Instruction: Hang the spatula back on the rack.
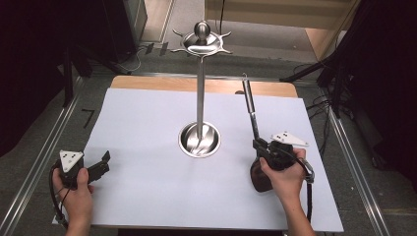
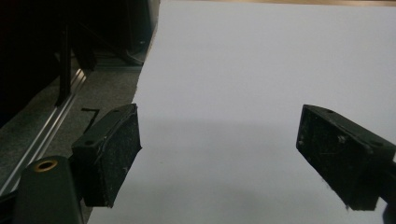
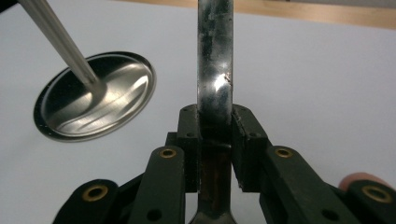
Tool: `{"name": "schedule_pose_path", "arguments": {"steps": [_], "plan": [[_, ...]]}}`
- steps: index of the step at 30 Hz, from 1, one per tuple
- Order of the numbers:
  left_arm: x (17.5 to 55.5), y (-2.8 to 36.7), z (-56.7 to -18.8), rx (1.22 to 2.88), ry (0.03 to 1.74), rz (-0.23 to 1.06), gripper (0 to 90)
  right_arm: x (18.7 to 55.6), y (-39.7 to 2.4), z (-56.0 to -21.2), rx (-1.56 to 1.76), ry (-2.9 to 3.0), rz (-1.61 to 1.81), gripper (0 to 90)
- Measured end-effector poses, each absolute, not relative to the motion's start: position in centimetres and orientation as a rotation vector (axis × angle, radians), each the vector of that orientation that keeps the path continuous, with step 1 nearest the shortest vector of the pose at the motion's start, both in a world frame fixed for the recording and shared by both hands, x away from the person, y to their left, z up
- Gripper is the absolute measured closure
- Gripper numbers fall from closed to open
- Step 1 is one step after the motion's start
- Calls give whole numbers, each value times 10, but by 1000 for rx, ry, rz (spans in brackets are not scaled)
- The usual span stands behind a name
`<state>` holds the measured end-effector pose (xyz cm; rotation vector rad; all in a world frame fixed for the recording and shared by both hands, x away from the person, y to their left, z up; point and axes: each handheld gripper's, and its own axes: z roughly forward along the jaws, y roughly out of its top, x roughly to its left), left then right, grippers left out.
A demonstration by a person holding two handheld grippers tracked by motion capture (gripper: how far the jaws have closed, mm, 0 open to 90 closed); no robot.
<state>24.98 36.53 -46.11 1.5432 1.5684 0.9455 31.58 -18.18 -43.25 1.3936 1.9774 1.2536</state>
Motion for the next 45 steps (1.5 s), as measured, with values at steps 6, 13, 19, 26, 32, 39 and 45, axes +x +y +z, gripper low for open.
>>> {"name": "schedule_pose_path", "arguments": {"steps": [6, 13, 19, 26, 32, 39, 45], "plan": [[250, 365, -461, 1542, 1567, 950, 148, 306, -187, -434, 1333, 1941, 1317, 768], [250, 364, -461, 1545, 1567, 952, 148, 297, -185, -430, 1250, 1931, 1361, 768], [250, 364, -461, 1546, 1567, 954, 148, 291, -184, -427, 1195, 1904, 1416, 768], [250, 365, -461, 1545, 1568, 951, 148, 283, -184, -423, 1156, 1857, 1493, 768], [250, 365, -461, 1545, 1568, 944, 149, 280, -180, -420, 1113, 1827, 1539, 768], [250, 365, -461, 1547, 1568, 946, 149, 278, -174, -422, 1039, 1823, 1563, 768], [250, 365, -461, 1548, 1569, 947, 150, 276, -174, -418, 1003, 1787, 1624, 768]]}}
